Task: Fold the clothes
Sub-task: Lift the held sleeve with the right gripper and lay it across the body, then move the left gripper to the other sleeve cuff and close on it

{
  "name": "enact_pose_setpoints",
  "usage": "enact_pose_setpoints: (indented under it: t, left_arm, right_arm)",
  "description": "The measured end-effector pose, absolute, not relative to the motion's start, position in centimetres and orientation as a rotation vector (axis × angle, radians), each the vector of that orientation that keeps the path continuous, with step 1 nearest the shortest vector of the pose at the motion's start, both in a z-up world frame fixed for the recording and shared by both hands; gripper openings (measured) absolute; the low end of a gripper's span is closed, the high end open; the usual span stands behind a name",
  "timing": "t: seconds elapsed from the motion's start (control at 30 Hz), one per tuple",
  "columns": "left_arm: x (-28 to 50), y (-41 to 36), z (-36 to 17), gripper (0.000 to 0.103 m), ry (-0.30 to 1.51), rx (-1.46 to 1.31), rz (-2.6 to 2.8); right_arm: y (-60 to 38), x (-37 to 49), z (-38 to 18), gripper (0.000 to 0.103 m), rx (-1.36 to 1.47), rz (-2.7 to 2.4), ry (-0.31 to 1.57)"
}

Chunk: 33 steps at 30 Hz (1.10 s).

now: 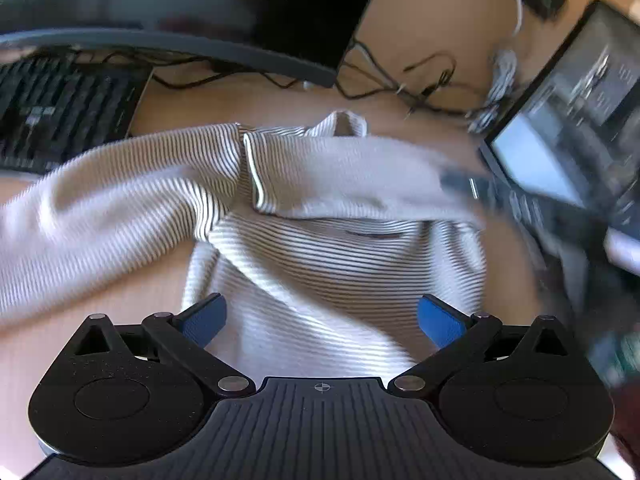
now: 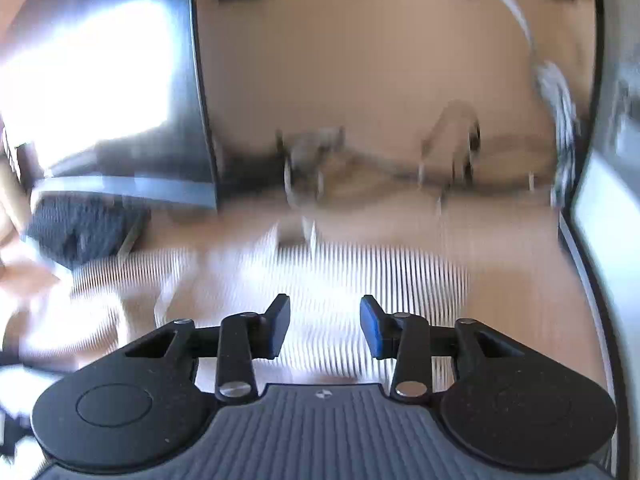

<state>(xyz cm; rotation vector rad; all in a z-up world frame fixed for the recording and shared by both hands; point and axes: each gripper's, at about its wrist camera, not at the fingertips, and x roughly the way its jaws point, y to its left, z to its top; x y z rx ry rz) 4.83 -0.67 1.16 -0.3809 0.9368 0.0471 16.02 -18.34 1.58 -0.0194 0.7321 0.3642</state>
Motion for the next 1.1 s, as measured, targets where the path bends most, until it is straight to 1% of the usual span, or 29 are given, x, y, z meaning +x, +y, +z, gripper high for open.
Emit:
enact_pose_setpoints:
  t: [0.1, 0.13, 0.2, 0.23, 0.5, 0.67, 0.77, 0.9, 0.97, 1.0, 1.1]
  left_arm:
    - [6.5, -1.1, -0.7, 0.103, 0.997, -0.347, 0.045]
    - [6.9, -1.3, -1.3, 0.103, 1.017, -0.344, 0.037]
    - [7.6, -1.9, -2.1, 0.103, 1.028, -0.326, 0.035]
    - [7.8, -2.3, -2.2, 0.103, 1.023, -0.300, 0.039]
    - [9.3, -4.7, -2.4, 0.103, 1.033, -0.241, 0.000]
    - [8.5, -6.4, -2.4, 0.103, 1.037, -0.192, -0.035]
    - [7.9, -6.8, -2.5, 0.103, 1.059, -0.152, -0.110]
    - [7.9, -5.3, -1.8, 0.103, 1.065, -0.227, -0.081]
    - [7.8, -3.6, -0.3, 0.103, 0.996, -0.293, -0.063]
    - [7.8, -3.0, 0.4, 0.103, 0.958, -0.307, -0.048]
    - [8.7, -1.4, 2.0, 0.102, 0.855, -0.325, 0.010]
  right_arm:
    - [-17.9, 14.2, -1.2, 0.050, -0.063, 0.401, 0.775]
    - [-17.7, 13.8, -1.9, 0.053, -0.080, 0.415, 0.786]
    - [-17.4, 13.4, -2.3, 0.061, -0.125, 0.428, 0.756]
    - [-17.1, 13.4, -2.4, 0.062, -0.146, 0.429, 0.750]
    - [-18.6, 12.3, -1.5, 0.062, -0.150, 0.427, 0.758]
    - [-19.8, 10.5, -1.3, 0.062, -0.154, 0.422, 0.757]
    - [-19.7, 10.9, -1.2, 0.062, -0.151, 0.427, 0.748]
    - [-20.0, 11.1, -0.7, 0.063, -0.113, 0.423, 0.757]
    - [-21.1, 10.7, 0.0, 0.065, -0.030, 0.414, 0.752]
    - [-21.8, 10.4, 0.4, 0.069, 0.016, 0.407, 0.749]
    - [-23.4, 9.6, 1.2, 0.070, 0.119, 0.378, 0.740]
